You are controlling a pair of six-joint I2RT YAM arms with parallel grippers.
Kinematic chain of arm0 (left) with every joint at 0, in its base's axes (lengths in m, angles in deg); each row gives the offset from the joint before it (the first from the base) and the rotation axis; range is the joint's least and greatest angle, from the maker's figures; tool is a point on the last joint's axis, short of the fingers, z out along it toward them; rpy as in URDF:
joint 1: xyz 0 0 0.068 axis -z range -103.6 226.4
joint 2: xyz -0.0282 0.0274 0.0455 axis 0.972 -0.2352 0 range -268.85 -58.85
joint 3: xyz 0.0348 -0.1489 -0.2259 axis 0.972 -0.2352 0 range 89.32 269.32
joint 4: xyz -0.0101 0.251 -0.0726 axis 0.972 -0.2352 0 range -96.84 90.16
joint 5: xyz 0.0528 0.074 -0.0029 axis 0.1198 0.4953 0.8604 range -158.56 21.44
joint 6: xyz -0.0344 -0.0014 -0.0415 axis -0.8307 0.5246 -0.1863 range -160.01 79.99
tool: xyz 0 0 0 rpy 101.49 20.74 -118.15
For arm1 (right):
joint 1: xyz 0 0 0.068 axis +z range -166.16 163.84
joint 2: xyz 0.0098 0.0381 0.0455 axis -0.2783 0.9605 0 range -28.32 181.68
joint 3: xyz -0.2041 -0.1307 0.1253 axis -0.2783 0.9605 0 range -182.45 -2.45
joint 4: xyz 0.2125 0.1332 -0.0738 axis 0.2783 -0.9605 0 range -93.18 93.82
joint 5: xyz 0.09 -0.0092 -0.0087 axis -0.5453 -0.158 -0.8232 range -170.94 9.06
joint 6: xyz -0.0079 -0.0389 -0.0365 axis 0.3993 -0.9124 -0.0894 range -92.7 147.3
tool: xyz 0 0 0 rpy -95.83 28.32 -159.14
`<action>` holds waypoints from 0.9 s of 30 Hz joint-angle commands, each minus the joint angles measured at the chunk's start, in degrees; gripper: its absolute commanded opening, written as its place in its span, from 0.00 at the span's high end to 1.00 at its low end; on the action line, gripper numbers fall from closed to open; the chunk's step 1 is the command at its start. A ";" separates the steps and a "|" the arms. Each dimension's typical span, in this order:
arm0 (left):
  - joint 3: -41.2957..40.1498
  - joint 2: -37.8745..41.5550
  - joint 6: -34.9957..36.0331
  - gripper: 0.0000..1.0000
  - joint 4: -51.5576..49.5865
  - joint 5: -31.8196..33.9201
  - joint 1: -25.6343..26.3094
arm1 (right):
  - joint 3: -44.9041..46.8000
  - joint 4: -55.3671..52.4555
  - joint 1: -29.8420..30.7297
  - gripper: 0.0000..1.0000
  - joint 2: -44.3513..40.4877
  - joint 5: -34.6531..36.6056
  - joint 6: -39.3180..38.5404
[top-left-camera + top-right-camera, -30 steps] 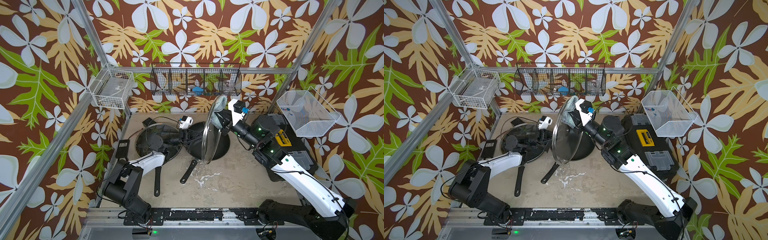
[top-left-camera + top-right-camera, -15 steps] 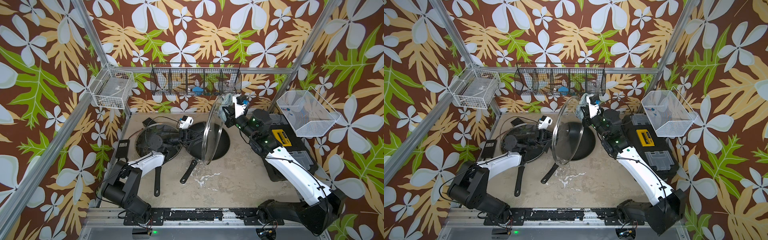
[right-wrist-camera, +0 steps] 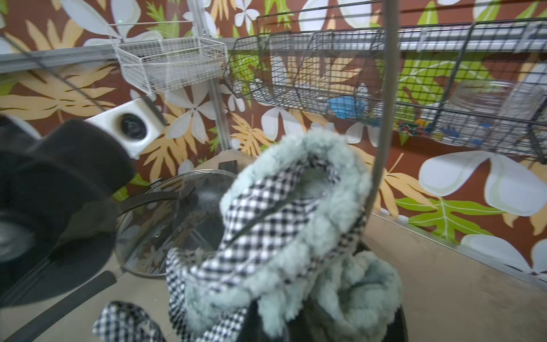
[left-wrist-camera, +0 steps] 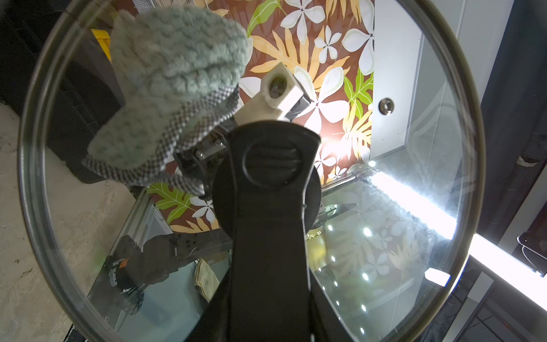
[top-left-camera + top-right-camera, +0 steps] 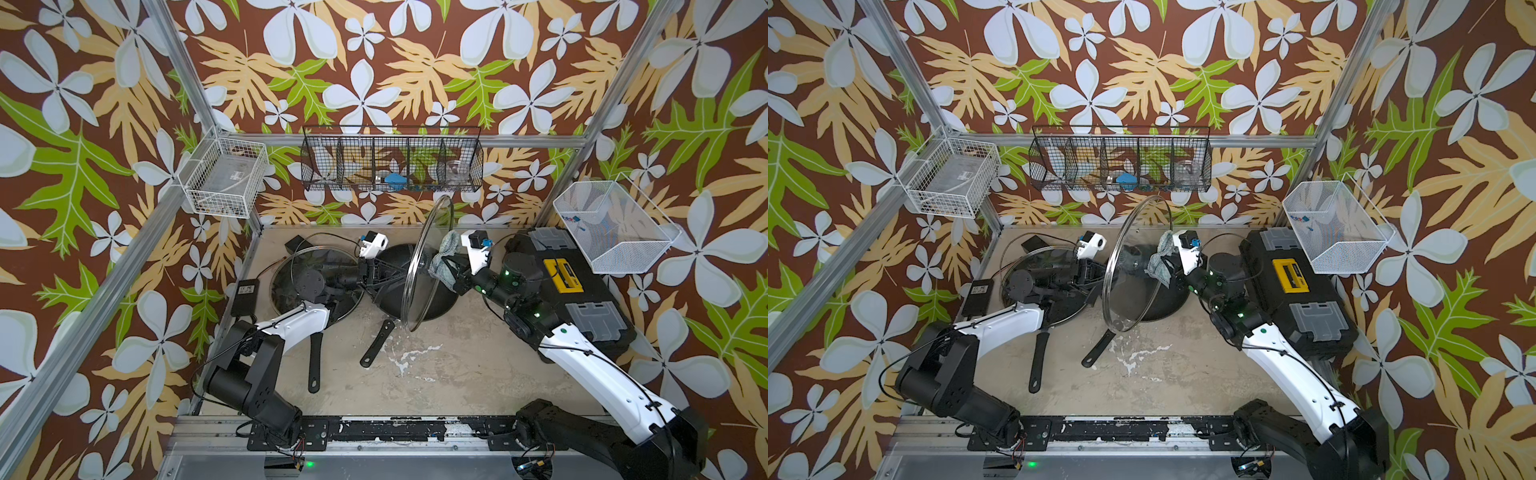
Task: Wipe the pot lid with a cloth
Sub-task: Wipe the pot lid.
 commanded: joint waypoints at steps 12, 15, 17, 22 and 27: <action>0.69 -0.90 1.34 1.00 13.96 5.53 -0.54 | -0.95 -4.03 14.27 1.00 -6.26 -7.05 -3.72; 0.67 -1.14 1.43 1.00 14.06 5.46 -0.59 | -1.95 -3.84 15.91 1.00 -6.62 -9.79 -4.14; 0.67 -1.16 1.27 1.00 14.25 5.57 -0.59 | -1.53 -3.84 15.94 1.00 -6.63 -10.32 -4.53; 0.67 -0.51 0.72 1.00 14.61 5.63 -0.59 | 3.36 -4.15 15.88 1.00 -6.29 -7.64 -5.48; 0.58 0.15 0.54 1.00 14.50 5.41 -0.59 | 7.42 -3.84 15.23 1.00 -6.26 1.13 -5.94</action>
